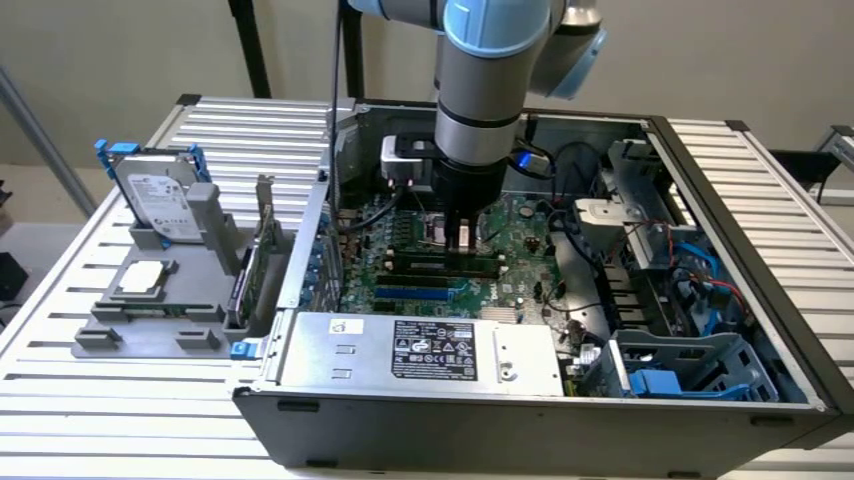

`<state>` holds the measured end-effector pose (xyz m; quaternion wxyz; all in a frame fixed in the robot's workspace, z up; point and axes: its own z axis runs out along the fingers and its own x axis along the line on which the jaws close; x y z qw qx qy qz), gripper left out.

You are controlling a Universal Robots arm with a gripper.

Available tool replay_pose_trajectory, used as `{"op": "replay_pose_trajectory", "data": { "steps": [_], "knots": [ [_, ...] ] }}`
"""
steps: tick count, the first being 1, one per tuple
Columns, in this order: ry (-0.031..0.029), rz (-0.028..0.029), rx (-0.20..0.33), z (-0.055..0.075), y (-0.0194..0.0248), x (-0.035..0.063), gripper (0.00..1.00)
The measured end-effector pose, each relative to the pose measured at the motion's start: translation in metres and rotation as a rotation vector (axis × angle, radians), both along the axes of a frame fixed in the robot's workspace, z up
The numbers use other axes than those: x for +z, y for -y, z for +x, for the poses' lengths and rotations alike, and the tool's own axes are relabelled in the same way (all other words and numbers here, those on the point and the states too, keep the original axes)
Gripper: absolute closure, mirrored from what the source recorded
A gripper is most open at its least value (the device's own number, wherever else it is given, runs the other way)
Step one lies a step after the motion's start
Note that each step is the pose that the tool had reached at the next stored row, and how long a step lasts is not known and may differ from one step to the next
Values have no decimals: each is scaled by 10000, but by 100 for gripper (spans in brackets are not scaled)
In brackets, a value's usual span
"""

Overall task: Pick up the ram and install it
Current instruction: 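Insert the ram into the slot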

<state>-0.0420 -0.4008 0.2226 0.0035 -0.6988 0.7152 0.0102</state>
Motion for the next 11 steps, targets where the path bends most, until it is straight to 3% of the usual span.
{"op": "replay_pose_trajectory", "data": {
  "steps": [1,6,11],
  "knots": [
    [1,1,0,0,0,2,78],
    [-3,7,0,0,0,77,78],
    [-5,40,1,0,0,246,78]
  ]
}}
